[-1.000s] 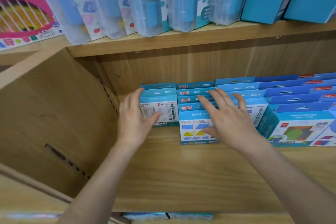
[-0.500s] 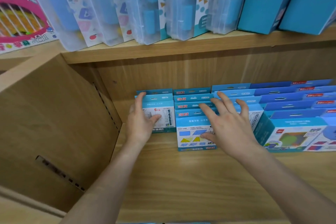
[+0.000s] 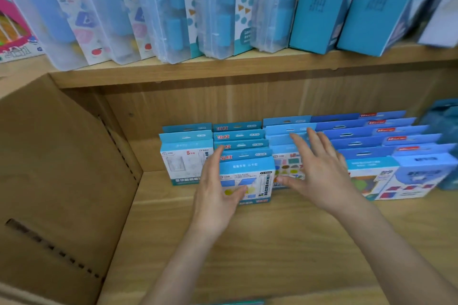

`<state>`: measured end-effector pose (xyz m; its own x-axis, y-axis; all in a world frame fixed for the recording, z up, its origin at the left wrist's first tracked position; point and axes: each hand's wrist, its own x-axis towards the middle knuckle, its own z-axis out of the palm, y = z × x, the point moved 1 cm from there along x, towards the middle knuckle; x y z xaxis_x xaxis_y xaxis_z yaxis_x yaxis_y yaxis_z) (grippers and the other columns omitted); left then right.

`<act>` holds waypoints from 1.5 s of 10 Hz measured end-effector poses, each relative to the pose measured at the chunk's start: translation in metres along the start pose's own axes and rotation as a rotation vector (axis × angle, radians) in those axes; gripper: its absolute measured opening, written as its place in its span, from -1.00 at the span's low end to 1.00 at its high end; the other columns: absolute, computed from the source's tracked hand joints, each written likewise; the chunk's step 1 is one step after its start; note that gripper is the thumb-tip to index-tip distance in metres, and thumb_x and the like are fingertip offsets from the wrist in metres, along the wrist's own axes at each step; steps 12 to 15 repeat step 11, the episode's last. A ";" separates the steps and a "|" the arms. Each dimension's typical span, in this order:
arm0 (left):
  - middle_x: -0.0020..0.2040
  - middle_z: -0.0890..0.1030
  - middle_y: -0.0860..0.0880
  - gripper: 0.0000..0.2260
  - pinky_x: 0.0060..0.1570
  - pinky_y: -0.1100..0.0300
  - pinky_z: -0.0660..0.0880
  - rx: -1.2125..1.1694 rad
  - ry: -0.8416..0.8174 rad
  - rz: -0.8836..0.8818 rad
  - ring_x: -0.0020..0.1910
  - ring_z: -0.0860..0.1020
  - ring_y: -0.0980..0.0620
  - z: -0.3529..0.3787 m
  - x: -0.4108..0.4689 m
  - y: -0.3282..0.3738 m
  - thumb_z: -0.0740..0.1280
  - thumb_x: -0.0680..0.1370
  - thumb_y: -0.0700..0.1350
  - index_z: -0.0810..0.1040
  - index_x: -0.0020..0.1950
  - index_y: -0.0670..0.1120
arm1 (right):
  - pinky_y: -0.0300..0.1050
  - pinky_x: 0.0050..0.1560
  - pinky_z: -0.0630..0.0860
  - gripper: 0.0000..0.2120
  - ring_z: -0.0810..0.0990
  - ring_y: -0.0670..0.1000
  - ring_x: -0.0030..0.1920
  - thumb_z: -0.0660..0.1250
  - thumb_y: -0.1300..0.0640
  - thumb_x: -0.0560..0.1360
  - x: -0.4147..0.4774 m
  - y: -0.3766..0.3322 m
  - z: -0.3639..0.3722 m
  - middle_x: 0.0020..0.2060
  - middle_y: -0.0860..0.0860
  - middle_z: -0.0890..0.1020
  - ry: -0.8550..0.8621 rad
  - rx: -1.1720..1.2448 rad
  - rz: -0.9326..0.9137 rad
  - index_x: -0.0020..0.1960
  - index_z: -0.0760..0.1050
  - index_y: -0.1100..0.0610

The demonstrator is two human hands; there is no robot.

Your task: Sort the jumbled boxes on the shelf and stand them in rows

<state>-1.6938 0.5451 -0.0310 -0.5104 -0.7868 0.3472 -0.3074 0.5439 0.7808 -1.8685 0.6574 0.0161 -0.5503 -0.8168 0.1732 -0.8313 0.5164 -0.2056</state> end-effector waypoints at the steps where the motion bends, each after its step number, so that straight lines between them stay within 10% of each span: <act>1: 0.43 0.33 0.13 -0.20 0.31 0.21 0.31 0.058 0.025 -0.035 0.40 0.30 0.14 0.008 0.004 0.000 0.51 0.39 -0.16 0.13 0.45 0.21 | 0.11 0.43 0.10 -0.19 -0.13 0.07 0.54 0.25 -0.28 0.46 0.000 0.008 -0.003 0.55 0.05 -0.04 0.027 -0.097 -0.047 0.53 -0.08 -0.07; 4: 0.36 0.42 0.11 -0.24 0.23 0.18 0.44 0.116 0.083 -0.098 0.31 0.42 0.12 0.016 0.008 0.002 0.49 0.40 -0.23 0.17 0.40 0.25 | 0.03 0.14 0.19 -0.61 0.40 0.02 0.30 0.20 0.02 0.59 0.047 0.030 -0.021 0.27 -0.05 0.47 0.038 -0.077 -0.211 0.40 0.30 -0.08; 6: 0.36 0.40 0.12 -0.25 0.13 0.34 0.41 0.117 0.111 -0.135 0.26 0.39 0.21 0.020 0.008 0.005 0.47 0.41 -0.26 0.18 0.41 0.22 | 0.02 0.20 0.22 -0.44 0.46 0.02 0.23 0.39 -0.10 0.44 0.057 0.039 -0.021 0.25 -0.08 0.44 -0.043 -0.198 -0.340 0.38 0.28 -0.10; 9: 0.32 0.43 0.12 -0.17 0.15 -0.05 0.53 0.047 0.099 -0.180 0.28 0.46 0.06 0.019 0.010 0.001 0.52 0.35 -0.26 0.18 0.36 0.35 | 0.11 0.31 0.09 -0.48 0.46 0.02 0.24 0.38 -0.02 0.46 0.054 0.046 -0.007 0.17 -0.05 0.49 0.144 -0.232 -0.335 0.37 0.29 -0.06; 11: 0.48 0.24 -0.06 -0.20 0.40 0.10 0.13 0.302 0.223 -0.050 0.46 0.15 -0.04 0.018 0.003 0.016 0.56 0.31 -0.22 0.24 0.43 0.11 | 0.20 0.30 0.21 -0.45 0.38 0.08 0.37 0.41 -0.05 0.43 0.019 0.072 -0.010 0.31 0.06 0.46 0.335 -0.033 -0.294 0.38 0.38 0.00; 15: 0.48 0.24 -0.06 -0.20 0.40 0.10 0.13 0.302 0.223 -0.050 0.46 0.15 -0.04 0.018 0.003 0.016 0.56 0.31 -0.22 0.24 0.43 0.11 | 0.20 0.30 0.21 -0.45 0.38 0.08 0.37 0.41 -0.05 0.43 0.019 0.072 -0.010 0.31 0.06 0.46 0.335 -0.033 -0.294 0.38 0.38 0.00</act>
